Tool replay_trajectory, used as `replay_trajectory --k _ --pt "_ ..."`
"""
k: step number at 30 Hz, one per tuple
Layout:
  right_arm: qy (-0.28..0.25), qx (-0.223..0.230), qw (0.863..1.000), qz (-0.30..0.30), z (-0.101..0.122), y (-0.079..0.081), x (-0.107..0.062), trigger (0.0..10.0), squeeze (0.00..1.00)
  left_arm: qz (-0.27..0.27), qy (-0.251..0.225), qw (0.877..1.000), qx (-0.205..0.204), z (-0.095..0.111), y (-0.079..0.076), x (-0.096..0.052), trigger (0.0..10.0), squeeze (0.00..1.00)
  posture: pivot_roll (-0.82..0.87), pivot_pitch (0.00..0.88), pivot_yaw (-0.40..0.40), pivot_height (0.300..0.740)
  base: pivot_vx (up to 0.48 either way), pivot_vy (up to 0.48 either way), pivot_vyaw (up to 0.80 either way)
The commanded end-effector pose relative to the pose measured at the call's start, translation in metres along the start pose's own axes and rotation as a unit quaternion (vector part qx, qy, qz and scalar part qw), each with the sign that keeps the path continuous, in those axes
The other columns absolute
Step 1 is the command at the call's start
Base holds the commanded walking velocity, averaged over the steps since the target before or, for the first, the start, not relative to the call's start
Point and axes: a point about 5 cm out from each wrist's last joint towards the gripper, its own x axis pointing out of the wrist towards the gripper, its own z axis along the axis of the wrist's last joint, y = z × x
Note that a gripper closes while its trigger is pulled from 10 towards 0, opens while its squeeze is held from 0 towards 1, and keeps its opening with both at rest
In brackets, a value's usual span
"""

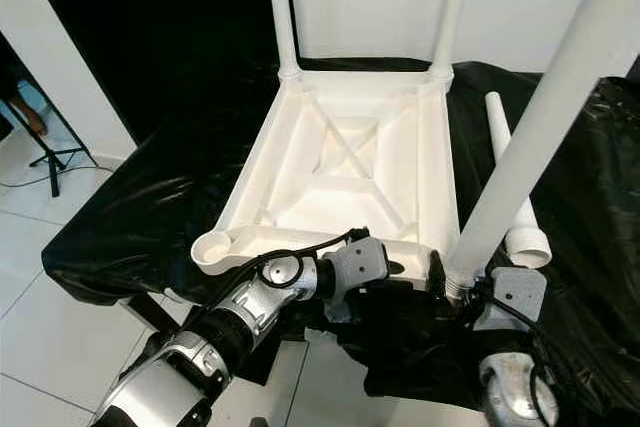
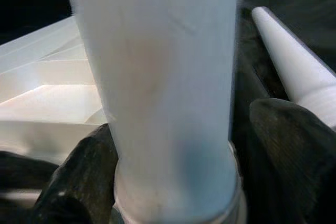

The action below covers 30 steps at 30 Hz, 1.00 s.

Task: Building children table

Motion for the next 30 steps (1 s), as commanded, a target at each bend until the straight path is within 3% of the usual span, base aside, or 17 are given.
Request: replay_trajectory --k 1,6,13,14,21,24,25,28,29,30 --pt "0.007 0.009 0.998 0.06 -0.002 0.002 -0.002 10.0 0.0 -0.02 0.066 0.997 -0.041 -0.032 -0.017 -0.004 10.0 0.0 0.04 0.0 0.043 0.74 0.0 0.0 0.0" --pt "0.001 -0.028 0.993 0.112 0.004 -0.004 -0.001 10.0 0.0 -0.02 0.067 0.997 -0.04 -0.032 -0.016 -0.005 10.0 0.0 0.04 0.0 0.042 0.74 0.0 0.0 0.0" --pt "-0.001 -0.049 0.99 0.135 0.008 -0.018 0.006 10.0 0.0 -0.019 0.065 0.997 -0.04 -0.032 -0.016 -0.004 10.0 0.0 0.04 0.0 0.043 0.74 0.0 0.0 0.0" --pt "0.0 -0.044 0.987 0.156 0.007 -0.017 0.005 0.0 0.0 -0.02 0.064 0.997 -0.041 -0.032 -0.017 -0.004 10.0 0.0 0.04 0.0 0.043 0.74 0.0 0.0 0.0" --pt "0.021 -0.009 0.985 0.169 -0.001 -0.013 -0.002 0.0 0.0 -0.02 0.065 0.997 -0.041 -0.033 -0.017 -0.005 10.0 0.0 0.04 0.0 0.044 0.74 0.0 0.0 0.0" --pt "0.035 0.006 0.99 0.138 -0.01 -0.005 -0.014 0.0 0.0 -0.018 0.066 0.997 -0.041 -0.033 -0.017 -0.005 10.0 0.0 0.05 0.0 0.043 0.74 0.0 0.0 0.0" --pt "0.045 0.016 0.994 0.1 -0.016 -0.003 -0.02 0.0 0.0 -0.016 0.067 0.997 -0.041 -0.033 -0.015 -0.006 10.0 0.0 0.05 0.0 0.036 0.74 0.0 0.0 0.0" --pt "0.045 0.016 0.994 0.1 -0.016 -0.003 -0.02 0.0 0.0 -0.016 0.067 0.997 -0.041 -0.033 -0.015 -0.006 10.0 0.0 0.05 0.0 0.036 0.74 0.0 0.0 0.0" --pt "0.051 0.022 0.997 0.055 -0.02 -0.003 -0.025 0.0 0.0 -0.014 0.067 0.997 -0.041 -0.033 -0.014 -0.006 10.0 0.0 0.05 0.0 0.037 0.74 0.0 0.0 0.0" --pt "0.051 0.022 0.997 0.055 -0.02 -0.003 -0.025 0.0 0.0 -0.014 0.067 0.997 -0.041 -0.033 -0.014 -0.006 10.0 0.0 0.05 0.0 0.037 0.74 0.0 0.0 0.0"
